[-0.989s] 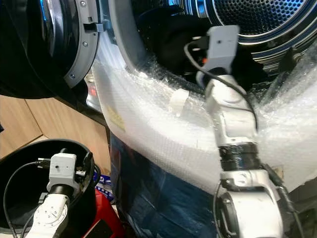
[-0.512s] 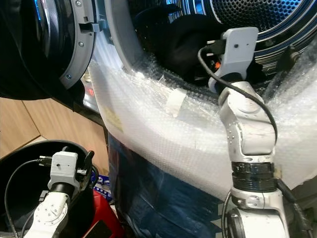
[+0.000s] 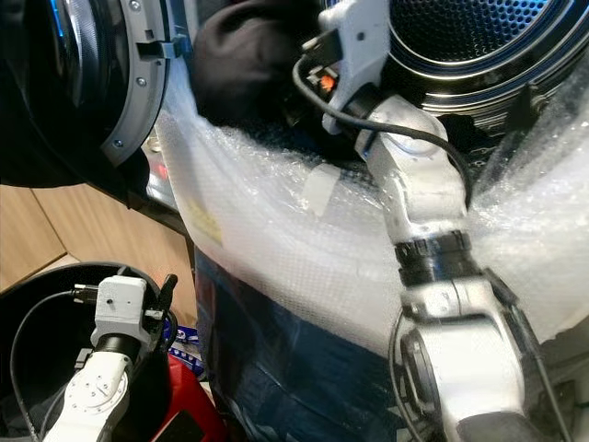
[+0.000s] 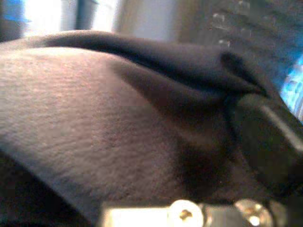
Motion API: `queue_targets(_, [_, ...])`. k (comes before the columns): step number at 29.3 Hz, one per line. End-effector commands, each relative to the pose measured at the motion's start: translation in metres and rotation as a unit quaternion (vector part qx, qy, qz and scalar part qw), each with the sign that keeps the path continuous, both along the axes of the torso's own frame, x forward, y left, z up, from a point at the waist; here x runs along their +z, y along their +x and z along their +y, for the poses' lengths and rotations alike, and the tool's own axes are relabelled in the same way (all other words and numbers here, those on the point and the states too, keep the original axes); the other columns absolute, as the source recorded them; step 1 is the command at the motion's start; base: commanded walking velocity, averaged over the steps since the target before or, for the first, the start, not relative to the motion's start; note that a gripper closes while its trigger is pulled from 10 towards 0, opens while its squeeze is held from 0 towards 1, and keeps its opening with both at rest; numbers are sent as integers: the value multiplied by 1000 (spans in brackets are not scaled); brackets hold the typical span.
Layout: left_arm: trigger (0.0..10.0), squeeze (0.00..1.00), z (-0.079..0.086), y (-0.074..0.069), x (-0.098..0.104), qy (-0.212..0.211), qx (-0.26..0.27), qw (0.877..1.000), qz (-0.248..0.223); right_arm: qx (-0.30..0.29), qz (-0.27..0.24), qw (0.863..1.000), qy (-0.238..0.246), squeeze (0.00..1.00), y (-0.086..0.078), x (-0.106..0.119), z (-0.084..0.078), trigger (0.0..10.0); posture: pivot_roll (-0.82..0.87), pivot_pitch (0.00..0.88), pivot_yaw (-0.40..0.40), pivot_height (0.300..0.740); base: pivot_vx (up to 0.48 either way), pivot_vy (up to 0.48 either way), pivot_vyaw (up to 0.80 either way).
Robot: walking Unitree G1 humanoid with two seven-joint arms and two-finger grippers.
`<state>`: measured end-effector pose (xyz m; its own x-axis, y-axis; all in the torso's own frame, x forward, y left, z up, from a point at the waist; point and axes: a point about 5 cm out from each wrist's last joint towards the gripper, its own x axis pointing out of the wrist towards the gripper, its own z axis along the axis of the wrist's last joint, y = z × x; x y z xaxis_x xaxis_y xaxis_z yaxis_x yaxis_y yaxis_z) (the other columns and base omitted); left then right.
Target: Clothes washing
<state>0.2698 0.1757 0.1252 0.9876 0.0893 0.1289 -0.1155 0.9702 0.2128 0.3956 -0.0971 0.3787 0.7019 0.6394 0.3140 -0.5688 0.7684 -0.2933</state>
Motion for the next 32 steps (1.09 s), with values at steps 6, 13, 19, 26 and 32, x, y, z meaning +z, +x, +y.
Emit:
queue_targets(6, [10000,0,-3,0,0,10,-5,1000,6,-418,-6,903,97,0,13,37,-108,10000,157,15,-112,740,0,0,0])
queue_targets(13, [10000,0,-3,0,1,7,0,1000,6,-409,-37,897,164,0,8,50,-109,10000,148,27,-105,740,0,0,0])
queue_targets(19, [10000,0,-5,1,2,12,-13,1000,10,-359,20,924,129,0,23,12,-83,10000,144,31,-91,740,0,0,0])
queue_targets(26, [10000,0,-4,1,4,13,-13,1000,8,-322,5,936,139,0,22,5,-75,10000,139,36,-88,740,0,0,0])
queue_targets(32, [10000,0,-7,1,2,10,-19,1000,11,-196,-86,951,222,0,2,21,-65,10000,119,40,-79,740,0,0,0])
